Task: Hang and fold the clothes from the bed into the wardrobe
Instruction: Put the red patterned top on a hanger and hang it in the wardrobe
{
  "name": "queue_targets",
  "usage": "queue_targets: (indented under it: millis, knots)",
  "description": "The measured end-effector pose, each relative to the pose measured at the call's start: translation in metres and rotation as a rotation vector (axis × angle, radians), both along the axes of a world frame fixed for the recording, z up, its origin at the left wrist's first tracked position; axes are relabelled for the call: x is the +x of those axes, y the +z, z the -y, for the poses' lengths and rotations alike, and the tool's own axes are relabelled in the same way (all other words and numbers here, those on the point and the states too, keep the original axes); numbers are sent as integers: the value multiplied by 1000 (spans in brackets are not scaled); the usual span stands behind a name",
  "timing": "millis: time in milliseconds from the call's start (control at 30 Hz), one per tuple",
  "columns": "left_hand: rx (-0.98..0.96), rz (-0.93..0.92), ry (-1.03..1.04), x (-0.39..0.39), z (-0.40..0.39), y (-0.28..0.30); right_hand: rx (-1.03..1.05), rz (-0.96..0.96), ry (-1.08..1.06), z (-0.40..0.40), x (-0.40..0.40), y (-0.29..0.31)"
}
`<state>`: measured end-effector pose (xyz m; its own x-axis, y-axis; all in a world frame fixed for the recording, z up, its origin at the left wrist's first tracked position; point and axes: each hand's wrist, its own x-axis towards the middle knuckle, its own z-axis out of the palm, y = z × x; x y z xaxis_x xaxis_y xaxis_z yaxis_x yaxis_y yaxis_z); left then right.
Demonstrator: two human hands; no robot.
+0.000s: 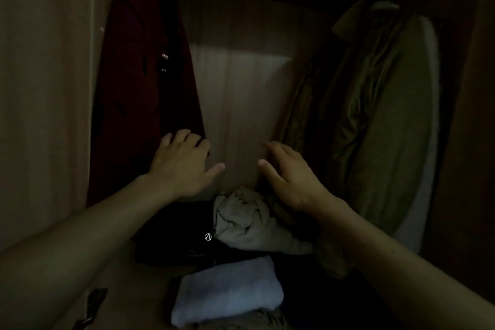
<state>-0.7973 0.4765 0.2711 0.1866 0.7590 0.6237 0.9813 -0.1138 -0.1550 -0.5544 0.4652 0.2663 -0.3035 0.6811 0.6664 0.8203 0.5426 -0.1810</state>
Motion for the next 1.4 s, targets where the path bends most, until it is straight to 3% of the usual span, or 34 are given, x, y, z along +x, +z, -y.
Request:
queue_targets:
  millis: [467,667,833,1067,1233,1400]
  knots:
    - [-171,22,-124,96,133,-57,-135,-120,33,125,97,-58]
    - [-168,162,-283,116,155,-66,-122,-110,-43,172,120,-64]
    - [-255,227,-461,137,153,-75,-135,10,-254,218,139,-68]
    - [-292,317,-802,166,168,-102,-214,-6,-597,289,144,-77]
    - [-445,332,-952,195,195,-143,-300,10,-833,352,141,-101]
    - [-475,332,-1115,225,233,-146,-313,20,-1047,423,143,-105]
